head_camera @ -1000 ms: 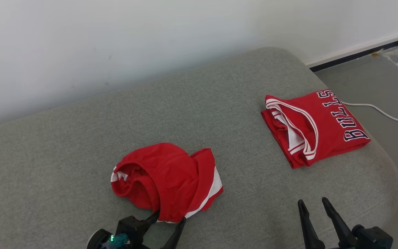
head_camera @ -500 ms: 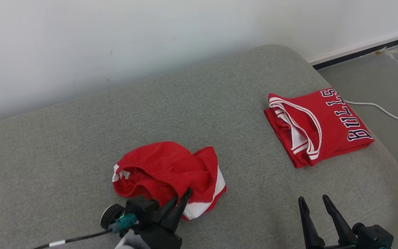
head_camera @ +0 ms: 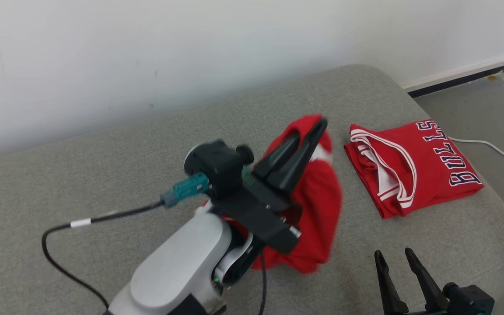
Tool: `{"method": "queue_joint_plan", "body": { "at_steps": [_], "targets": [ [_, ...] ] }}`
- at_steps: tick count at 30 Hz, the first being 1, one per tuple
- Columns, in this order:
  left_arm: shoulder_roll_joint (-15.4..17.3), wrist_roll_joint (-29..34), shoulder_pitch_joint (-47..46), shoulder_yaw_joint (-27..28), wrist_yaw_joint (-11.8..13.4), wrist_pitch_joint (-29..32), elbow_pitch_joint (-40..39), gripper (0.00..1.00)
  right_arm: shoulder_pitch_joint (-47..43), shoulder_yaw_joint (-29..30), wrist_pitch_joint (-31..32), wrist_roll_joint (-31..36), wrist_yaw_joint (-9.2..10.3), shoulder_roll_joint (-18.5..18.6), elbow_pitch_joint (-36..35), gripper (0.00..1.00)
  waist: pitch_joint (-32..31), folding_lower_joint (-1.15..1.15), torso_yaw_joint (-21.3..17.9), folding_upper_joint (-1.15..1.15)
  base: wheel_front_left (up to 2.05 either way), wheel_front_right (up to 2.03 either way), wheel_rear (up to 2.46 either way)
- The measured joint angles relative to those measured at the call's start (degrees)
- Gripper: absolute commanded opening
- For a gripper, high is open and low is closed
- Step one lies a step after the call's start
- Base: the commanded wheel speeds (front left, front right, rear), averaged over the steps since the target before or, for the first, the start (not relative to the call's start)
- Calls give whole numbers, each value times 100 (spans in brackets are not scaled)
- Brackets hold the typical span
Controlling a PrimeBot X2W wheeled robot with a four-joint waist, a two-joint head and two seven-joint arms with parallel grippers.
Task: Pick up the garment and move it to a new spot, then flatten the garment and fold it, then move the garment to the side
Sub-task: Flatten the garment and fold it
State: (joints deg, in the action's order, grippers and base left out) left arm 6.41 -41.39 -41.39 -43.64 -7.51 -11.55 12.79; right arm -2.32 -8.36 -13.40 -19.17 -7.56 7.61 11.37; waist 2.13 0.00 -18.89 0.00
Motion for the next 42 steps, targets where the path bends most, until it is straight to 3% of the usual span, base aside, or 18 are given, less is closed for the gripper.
{"method": "queue_joint_plan", "body": {
  "at_steps": [5,9,19,25,32,33,35,36,42],
  "targets": [
    [-176,-332,-413,132,0,-116,-114,0,-21,44,-7,-2,1,-9,5,100,-7,0,74,0,0,0,0],
    [-63,-403,-389,224,116,-38,73,0,-27,11,-7,-8,0,-29,-5,100,-3,0,178,0,0,0,0],
    [1333,-575,1193,156,732,951,821,0,-20,15,-22,-31,1,-38,-35,100,95,0,548,0,0,0,0],
    [1729,-716,1588,278,866,957,1042,0,29,-34,-21,-32,0,-35,-67,100,197,0,738,0,0,0,0],
    [1852,-625,1627,290,954,801,1446,0,116,-77,-14,-43,1,-25,-69,100,289,0,835,0,0,0,0],
    [1844,-625,1631,290,954,759,1494,9,118,-79,-11,-43,1,-22,-67,100,282,0,836,0,0,0,0],
    [1818,-622,1642,293,965,698,1599,89,118,-80,15,-48,0,-9,-62,100,254,0,838,0,0,0,0],
    [1804,-622,1663,298,987,632,1644,100,117,-77,25,-49,1,4,-57,100,233,0,840,0,0,0,0],
    [1622,-693,2024,591,1246,-85,1777,100,35,-9,40,-49,1,74,-66,100,37,0,873,0,0,0,0]
  ]
}}
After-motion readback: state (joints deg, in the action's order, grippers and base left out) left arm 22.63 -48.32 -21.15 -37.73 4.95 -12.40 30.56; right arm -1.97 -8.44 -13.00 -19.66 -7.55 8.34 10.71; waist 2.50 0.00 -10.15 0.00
